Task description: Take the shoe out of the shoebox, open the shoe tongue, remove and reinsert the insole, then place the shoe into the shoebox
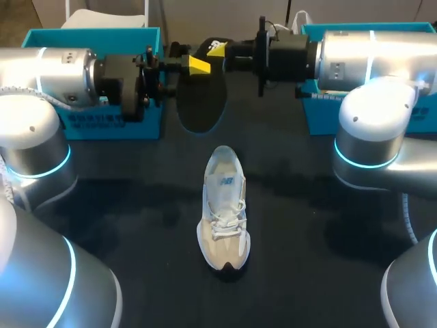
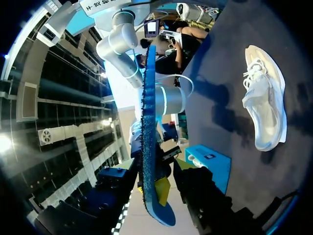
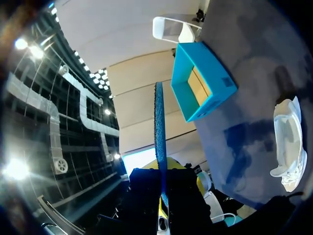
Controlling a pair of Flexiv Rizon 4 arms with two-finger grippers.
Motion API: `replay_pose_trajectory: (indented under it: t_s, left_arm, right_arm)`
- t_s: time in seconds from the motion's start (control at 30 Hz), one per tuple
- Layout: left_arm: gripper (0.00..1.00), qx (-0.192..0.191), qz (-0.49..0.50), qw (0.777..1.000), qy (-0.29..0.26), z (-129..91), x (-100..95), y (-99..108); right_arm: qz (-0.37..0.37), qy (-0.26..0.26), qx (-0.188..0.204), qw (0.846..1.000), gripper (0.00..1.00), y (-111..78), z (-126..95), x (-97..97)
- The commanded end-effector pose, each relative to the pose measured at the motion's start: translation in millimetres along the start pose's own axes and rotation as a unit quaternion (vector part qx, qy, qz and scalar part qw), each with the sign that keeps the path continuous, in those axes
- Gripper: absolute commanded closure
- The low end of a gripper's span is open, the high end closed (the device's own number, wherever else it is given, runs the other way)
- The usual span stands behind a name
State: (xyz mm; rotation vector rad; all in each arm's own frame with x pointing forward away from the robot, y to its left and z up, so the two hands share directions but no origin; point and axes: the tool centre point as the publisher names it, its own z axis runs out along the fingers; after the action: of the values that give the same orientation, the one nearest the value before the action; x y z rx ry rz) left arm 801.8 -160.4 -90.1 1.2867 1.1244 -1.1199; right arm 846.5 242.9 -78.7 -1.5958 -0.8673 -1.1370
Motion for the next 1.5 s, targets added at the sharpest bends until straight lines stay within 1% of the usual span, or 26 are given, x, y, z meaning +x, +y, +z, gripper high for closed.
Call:
replay_pose_trajectory:
  t_s: [0.03,0.1,0.13,0.2,0.33,0.4,0.43,0.47,0.5,0.63,0.77,0.8,0.83,0.87,1.07,1.27,1.37,1.5]
  left_arm:
    - [0.56,0.003,0.000,1.000,-0.001,-2.8,0.3,0.9]
    - [0.57,0.004,-0.004,1.000,-0.004,-4.5,0.2,0.4]
    - [0.62,0.004,-0.005,1.000,-0.004,-5.2,0.0,-0.1]
    - [0.68,0.004,-0.005,1.000,-0.005,-6.4,-0.4,-1.8]
    - [0.71,0.006,-0.008,1.000,-0.007,-7.2,-0.3,-3.8]
    - [0.75,0.006,-0.009,1.000,-0.008,-5.8,0.5,-4.6]
    - [0.87,0.006,-0.010,1.000,-0.009,-4.9,0.9,-4.7]
    - [0.96,0.006,-0.010,1.000,-0.009,-4.2,1.2,-4.7]
    - [1.00,0.006,-0.011,1.000,-0.010,-3.7,1.4,-4.7]
    - [1.00,0.005,-0.009,1.000,-0.010,-3.5,1.3,-4.2]
    - [1.00,0.003,-0.013,1.000,-0.011,-4.5,1.3,-3.2]
    - [1.00,0.003,-0.013,1.000,-0.011,-5.3,0.6,-3.8]
    - [1.00,0.003,-0.013,1.000,-0.012,-6.1,-0.5,-4.7]
    - [1.00,0.003,-0.012,1.000,-0.012,-7.0,-1.4,-5.7]
    - [1.00,-0.002,-0.015,1.000,-0.016,-18.4,-5.5,-9.6]
    - [1.00,-0.004,-0.021,1.000,-0.016,-30.1,-4.5,-14.6]
    - [1.00,-0.005,-0.022,1.000,-0.011,-32.5,-2.2,-16.1]
    - [1.00,-0.011,-0.027,1.000,-0.010,-37.2,-1.3,-18.3]
  right_arm:
    - [0.000,-0.004,-0.003,1.000,1.00,-0.4,-1.3,1.5]
    - [0.000,-0.005,-0.002,1.000,1.00,0.5,-1.7,1.5]
    - [0.000,-0.004,0.000,1.000,1.00,1.0,-1.7,1.3]
    - [0.001,-0.004,0.003,1.000,1.00,2.0,-1.7,0.2]
    - [0.001,-0.004,0.006,1.000,1.00,4.0,-1.2,-0.8]
    - [0.001,-0.004,0.007,1.000,1.00,4.9,-0.7,-0.6]
    - [0.001,-0.004,0.008,1.000,1.00,5.2,-0.2,-0.5]
    - [0.001,-0.003,0.009,1.000,1.00,5.5,0.5,-0.7]
    - [0.001,-0.003,0.010,1.000,1.00,5.6,1.3,-1.2]
    - [-0.013,-0.002,0.011,1.000,1.00,3.1,2.5,-2.5]
    - [-0.029,0.001,0.022,0.999,1.00,-1.2,1.5,-3.6]
    - [-0.034,-0.003,0.022,0.999,0.70,-2.0,0.6,-3.7]
    - [-0.037,-0.005,0.022,0.999,0.13,-2.7,-1.3,-4.3]
    - [-0.039,-0.008,0.021,0.999,0.00,-2.8,-3.9,-5.6]
    - [-0.082,-0.024,0.013,0.996,0.00,-3.5,-24.1,-12.9]
    - [-0.124,-0.021,0.025,0.992,0.00,-6.9,-39.5,-17.8]
    - [-0.146,-0.005,0.025,0.989,0.00,-6.9,-48.7,-18.4]
    - [-0.185,0.000,0.045,0.982,0.00,-9.6,-61.5,-21.2]
